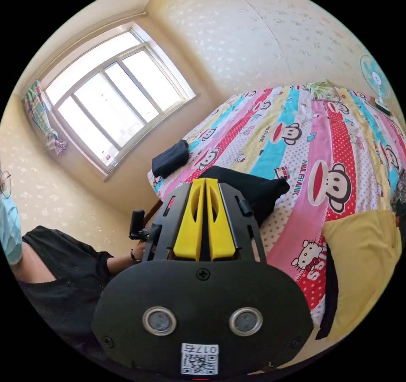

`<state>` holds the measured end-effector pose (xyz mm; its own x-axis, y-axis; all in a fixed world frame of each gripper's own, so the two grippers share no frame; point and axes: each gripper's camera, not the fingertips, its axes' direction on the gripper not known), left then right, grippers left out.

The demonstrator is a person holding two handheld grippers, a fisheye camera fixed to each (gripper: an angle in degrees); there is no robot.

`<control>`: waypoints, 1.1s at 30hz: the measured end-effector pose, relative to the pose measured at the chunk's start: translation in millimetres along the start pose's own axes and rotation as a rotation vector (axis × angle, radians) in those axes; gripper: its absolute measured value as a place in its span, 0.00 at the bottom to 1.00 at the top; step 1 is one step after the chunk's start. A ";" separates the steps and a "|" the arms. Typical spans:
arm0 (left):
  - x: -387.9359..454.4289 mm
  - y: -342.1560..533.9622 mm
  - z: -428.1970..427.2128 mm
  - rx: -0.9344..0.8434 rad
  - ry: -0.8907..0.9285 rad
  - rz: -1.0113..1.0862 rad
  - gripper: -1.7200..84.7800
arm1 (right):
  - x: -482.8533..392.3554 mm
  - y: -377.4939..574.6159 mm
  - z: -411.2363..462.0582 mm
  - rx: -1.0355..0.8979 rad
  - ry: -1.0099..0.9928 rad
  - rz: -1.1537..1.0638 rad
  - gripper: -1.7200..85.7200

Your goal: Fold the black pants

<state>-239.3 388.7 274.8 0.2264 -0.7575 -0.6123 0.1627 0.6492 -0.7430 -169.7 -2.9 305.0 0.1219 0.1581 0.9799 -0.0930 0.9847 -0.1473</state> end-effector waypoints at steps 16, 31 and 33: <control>67.9 -73.6 -86.0 0.047 -0.064 0.078 0.13 | 40.4 -99.2 250.4 -0.763 0.224 0.021 0.07; 25.2 -162.9 52.9 -0.281 0.125 0.020 0.01 | 154.7 -7.9 146.9 -0.027 -0.230 0.275 0.05; 22.1 -147.6 31.8 -0.203 0.241 0.016 0.01 | 170.6 4.4 131.9 -0.013 -0.346 0.297 0.04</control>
<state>-227.7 278.3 379.4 -0.0103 -0.7573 -0.6530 -0.0393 0.6528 -0.7565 -279.6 18.8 489.3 -0.2456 0.4022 0.8820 -0.0618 0.9015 -0.4283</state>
